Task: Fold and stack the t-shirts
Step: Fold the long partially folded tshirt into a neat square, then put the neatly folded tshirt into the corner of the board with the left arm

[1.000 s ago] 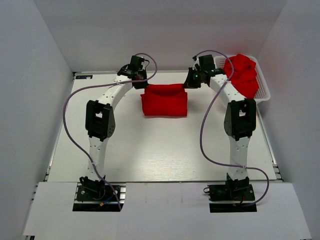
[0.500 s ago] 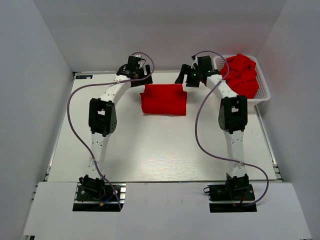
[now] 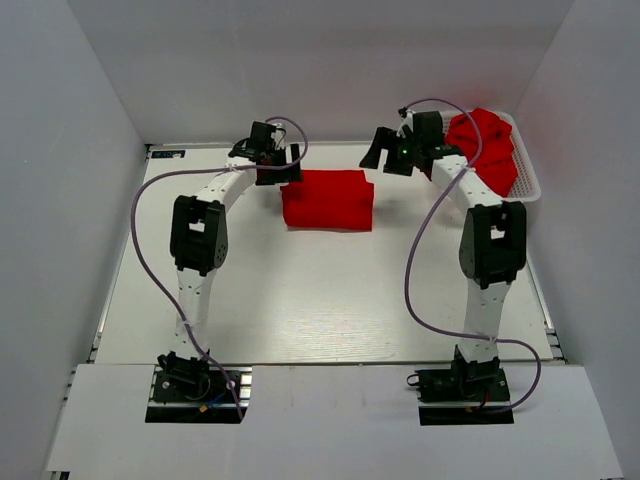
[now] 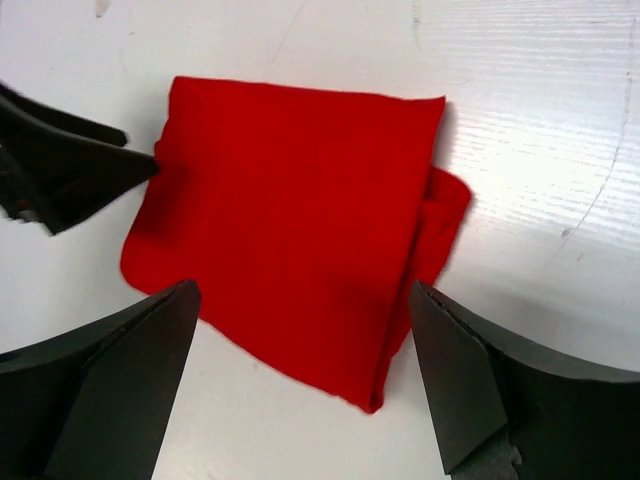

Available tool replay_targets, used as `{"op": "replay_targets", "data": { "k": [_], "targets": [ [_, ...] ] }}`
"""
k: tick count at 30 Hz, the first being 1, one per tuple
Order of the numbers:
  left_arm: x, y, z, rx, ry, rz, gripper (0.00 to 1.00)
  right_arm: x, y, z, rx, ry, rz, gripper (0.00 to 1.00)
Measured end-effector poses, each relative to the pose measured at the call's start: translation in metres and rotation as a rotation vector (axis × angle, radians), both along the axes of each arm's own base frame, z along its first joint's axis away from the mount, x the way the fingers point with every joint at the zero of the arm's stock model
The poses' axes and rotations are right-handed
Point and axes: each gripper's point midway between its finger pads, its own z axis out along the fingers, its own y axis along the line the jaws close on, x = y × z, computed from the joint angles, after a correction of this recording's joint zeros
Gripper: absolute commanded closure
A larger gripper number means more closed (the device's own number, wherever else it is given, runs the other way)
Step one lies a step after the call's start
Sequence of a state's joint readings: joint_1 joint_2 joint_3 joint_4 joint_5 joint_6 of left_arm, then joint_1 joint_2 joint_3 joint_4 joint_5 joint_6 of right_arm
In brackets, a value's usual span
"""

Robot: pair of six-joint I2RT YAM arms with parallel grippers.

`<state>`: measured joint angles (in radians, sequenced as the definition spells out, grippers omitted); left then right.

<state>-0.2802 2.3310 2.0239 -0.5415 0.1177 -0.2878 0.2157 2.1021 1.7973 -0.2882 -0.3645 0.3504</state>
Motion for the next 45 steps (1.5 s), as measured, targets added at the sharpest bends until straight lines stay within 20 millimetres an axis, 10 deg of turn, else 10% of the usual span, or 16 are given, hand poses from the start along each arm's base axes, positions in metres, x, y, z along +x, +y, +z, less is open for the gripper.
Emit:
{"op": "replay_targets", "data": {
  "k": [4,11,18,23,31,38,45],
  "targets": [
    [-0.017,-0.01,-0.018,0.003,0.054,-0.042,0.04,-0.023,-0.005,0.013,-0.007,-0.022,0.007,0.1],
    [-0.024,-0.019,-0.025,-0.02,0.072,-0.084,0.41,-0.064,-0.02,-0.005,-0.043,0.021,-0.022,0.1],
    [-0.025,-0.02,-0.056,-0.021,0.113,-0.106,0.48,-0.099,-0.034,-0.018,-0.065,0.054,-0.053,0.1],
    [-0.018,-0.027,-0.057,-0.053,0.097,-0.144,1.0,-0.12,-0.043,-0.012,-0.07,0.043,-0.069,0.1],
    [-0.017,-0.022,-0.055,-0.059,0.049,-0.193,1.0,-0.14,-0.062,0.01,-0.081,-0.024,-0.118,0.1],
    [-0.004,0.042,-0.05,0.143,0.032,-0.081,1.0,-0.143,-0.08,0.007,-0.125,-0.035,-0.182,0.1],
    [0.011,0.159,-0.04,0.392,0.039,0.112,1.0,-0.139,-0.088,0.0,-0.155,-0.02,-0.215,0.1]
  ]
}}
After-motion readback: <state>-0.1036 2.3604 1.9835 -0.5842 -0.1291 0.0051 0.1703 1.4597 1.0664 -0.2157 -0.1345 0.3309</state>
